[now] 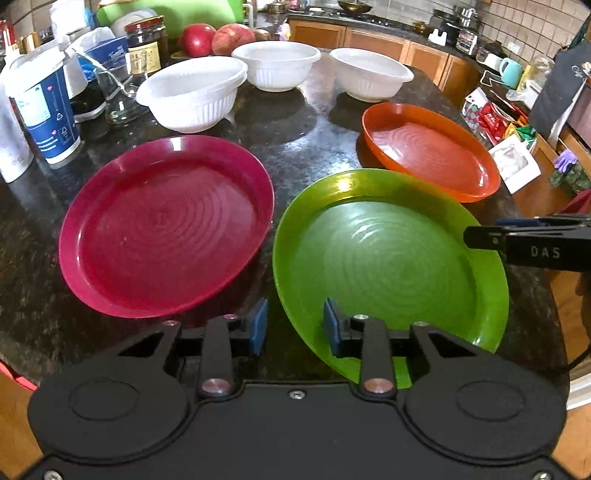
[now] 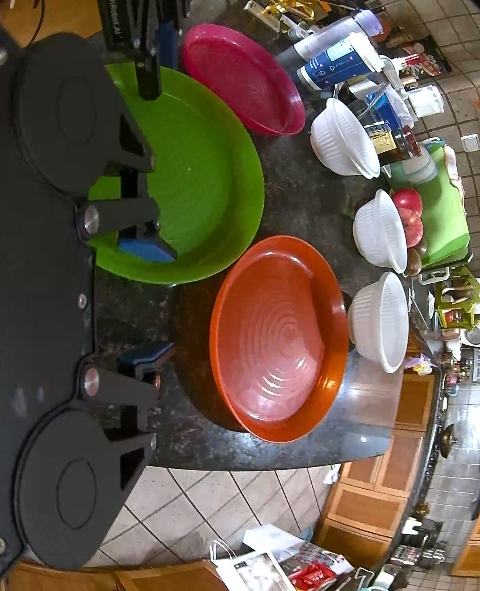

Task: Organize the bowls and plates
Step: 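Move the left gripper to the green plate rim and grasp it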

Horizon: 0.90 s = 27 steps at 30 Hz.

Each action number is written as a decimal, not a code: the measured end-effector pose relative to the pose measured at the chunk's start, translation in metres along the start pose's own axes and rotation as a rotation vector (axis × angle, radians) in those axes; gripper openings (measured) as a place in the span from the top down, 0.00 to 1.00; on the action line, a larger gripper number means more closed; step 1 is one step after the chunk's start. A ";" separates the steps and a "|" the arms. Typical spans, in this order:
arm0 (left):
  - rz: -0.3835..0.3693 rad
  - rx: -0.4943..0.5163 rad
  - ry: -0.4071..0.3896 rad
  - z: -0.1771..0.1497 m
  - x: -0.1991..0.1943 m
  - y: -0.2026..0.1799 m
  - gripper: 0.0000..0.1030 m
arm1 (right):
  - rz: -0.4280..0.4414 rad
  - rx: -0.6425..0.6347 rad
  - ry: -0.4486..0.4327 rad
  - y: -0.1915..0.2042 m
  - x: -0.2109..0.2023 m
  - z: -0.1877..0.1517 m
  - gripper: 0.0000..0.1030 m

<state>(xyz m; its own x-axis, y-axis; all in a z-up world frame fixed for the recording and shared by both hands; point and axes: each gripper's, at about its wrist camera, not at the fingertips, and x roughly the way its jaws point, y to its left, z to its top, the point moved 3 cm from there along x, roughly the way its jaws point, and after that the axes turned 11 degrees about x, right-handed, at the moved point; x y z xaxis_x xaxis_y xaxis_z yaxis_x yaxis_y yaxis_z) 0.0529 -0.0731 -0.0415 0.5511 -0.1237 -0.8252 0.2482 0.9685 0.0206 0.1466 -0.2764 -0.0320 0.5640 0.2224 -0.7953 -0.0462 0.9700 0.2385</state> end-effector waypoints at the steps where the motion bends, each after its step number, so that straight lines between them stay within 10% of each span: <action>1: 0.008 -0.006 0.003 0.000 0.000 0.000 0.60 | 0.006 -0.001 0.006 -0.001 0.001 0.001 0.54; 15: 0.027 -0.053 -0.031 0.008 -0.016 0.024 0.60 | 0.061 -0.019 -0.119 0.021 -0.024 0.014 0.55; 27: -0.004 -0.036 0.010 0.002 0.001 0.013 0.59 | 0.003 0.012 -0.054 0.009 -0.006 0.005 0.54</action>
<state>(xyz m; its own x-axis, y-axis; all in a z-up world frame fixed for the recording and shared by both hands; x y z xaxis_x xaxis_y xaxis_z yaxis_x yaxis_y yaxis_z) 0.0583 -0.0614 -0.0410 0.5423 -0.1257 -0.8307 0.2215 0.9752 -0.0029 0.1467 -0.2696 -0.0227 0.6077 0.2193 -0.7633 -0.0385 0.9681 0.2475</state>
